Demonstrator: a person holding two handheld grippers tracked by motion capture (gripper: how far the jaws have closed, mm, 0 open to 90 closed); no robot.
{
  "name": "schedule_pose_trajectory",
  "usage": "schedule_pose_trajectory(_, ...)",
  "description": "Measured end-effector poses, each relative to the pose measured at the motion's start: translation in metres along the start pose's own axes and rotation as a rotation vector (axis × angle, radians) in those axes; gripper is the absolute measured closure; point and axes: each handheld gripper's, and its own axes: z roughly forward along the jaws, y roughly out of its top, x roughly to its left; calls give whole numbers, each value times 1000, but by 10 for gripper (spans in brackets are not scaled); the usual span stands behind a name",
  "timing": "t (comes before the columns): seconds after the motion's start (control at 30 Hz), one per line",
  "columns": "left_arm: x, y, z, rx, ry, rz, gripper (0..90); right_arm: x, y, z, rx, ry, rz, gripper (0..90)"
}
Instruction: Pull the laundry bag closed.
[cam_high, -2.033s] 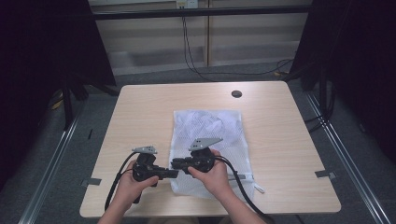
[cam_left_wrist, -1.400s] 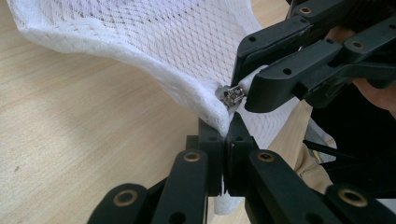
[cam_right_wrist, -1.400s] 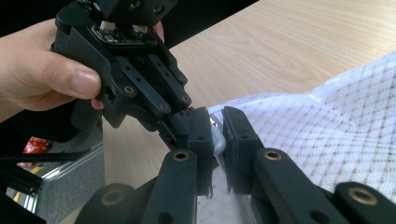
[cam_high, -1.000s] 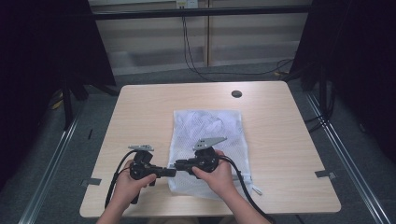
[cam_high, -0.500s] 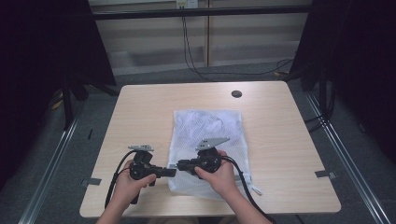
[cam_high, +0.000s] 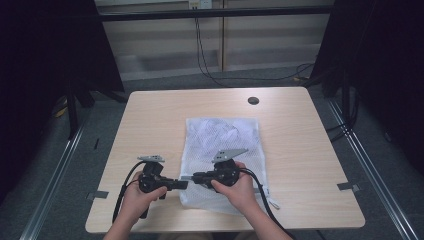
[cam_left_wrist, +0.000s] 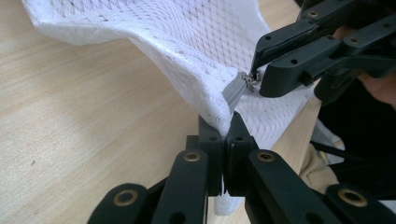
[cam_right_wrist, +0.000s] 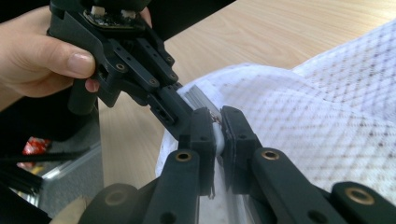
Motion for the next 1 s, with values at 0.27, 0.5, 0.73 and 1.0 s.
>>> schedule_pose_trajectory(0.27, -2, 0, 2, 13, -15, 19, 883, -1, -1, -4, -3, 1, -3, 872)
schedule_pose_trajectory(0.5, -2, 0, 2, 13, -6, 12, 883, -1, 0, -5, 5, 8, 3, 873)
schedule_pose_trajectory(0.73, -3, 0, 2, 13, -4, 15, 883, -2, 0, -7, 20, 0, -7, 874)
schedule_pose_trajectory(1.0, -3, 0, 1, 3, -7, 15, 883, -4, 1, -12, 19, -5, 5, 874)
